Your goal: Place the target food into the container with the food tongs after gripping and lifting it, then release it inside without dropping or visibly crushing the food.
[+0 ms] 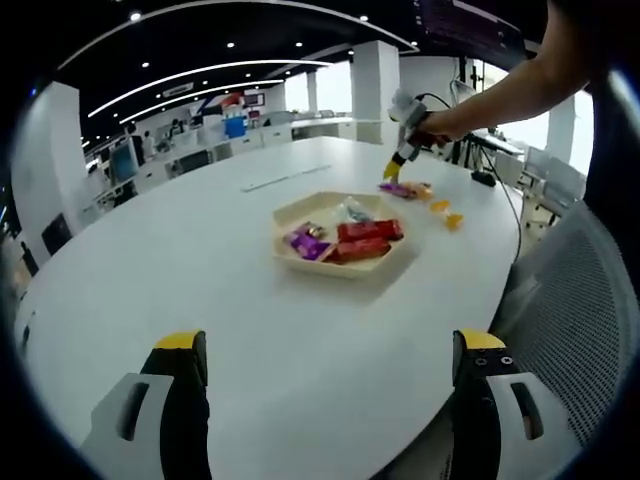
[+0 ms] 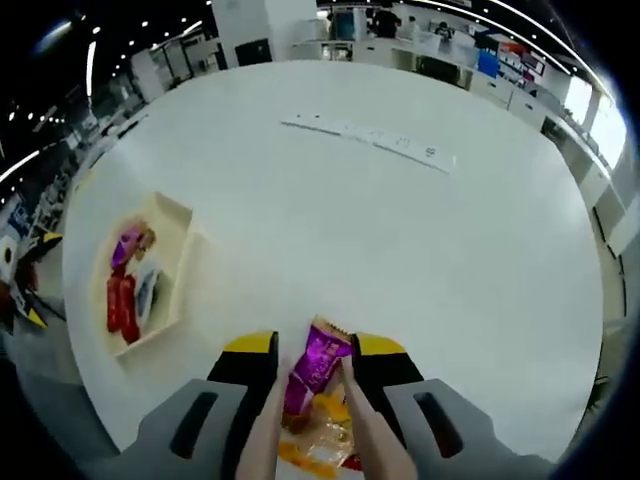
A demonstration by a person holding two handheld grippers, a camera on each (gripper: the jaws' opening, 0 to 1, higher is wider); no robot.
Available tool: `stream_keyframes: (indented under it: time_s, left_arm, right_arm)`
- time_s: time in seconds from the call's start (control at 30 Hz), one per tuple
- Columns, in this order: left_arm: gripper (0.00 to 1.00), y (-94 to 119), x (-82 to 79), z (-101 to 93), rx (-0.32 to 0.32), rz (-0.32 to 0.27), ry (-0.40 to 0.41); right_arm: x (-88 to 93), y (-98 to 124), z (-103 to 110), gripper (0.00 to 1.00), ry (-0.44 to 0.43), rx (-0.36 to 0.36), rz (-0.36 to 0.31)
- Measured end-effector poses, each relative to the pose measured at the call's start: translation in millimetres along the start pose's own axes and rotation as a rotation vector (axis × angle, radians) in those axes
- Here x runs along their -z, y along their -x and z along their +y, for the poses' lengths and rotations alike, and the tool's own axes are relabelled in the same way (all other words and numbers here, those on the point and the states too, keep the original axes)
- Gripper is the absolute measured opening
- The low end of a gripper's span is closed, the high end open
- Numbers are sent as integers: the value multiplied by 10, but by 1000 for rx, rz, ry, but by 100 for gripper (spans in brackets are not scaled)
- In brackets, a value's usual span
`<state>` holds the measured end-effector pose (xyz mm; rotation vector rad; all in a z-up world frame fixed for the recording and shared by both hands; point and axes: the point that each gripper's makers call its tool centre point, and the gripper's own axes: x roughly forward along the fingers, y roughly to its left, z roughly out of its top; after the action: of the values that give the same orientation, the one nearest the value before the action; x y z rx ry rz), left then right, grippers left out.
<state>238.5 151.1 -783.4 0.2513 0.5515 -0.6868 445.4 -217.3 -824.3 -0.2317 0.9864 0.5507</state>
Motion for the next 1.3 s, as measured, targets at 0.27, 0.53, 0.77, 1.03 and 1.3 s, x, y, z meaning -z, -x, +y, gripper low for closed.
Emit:
stream_keyframes:
  time_s: [0.27,0.53,0.77,1.03,1.3]
  left_arm:
    - [99,-1,3,5,-1,0,6]
    - [99,1,-12,6,-1,-7,10]
    - [99,9,-27,12,-4,-13,15]
    - [99,-20,-16,-36,16,-6,17]
    - [99,-9,-26,-8,5,-11,32]
  right_arm:
    - [55,-58,25,27,47,-7,20]
    - [60,-66,47,23,160,6,47]
    - [61,-75,38,23,147,0,48]
    - [62,-70,26,22,134,-22,19]
    - [49,-74,25,21,144,6,5]
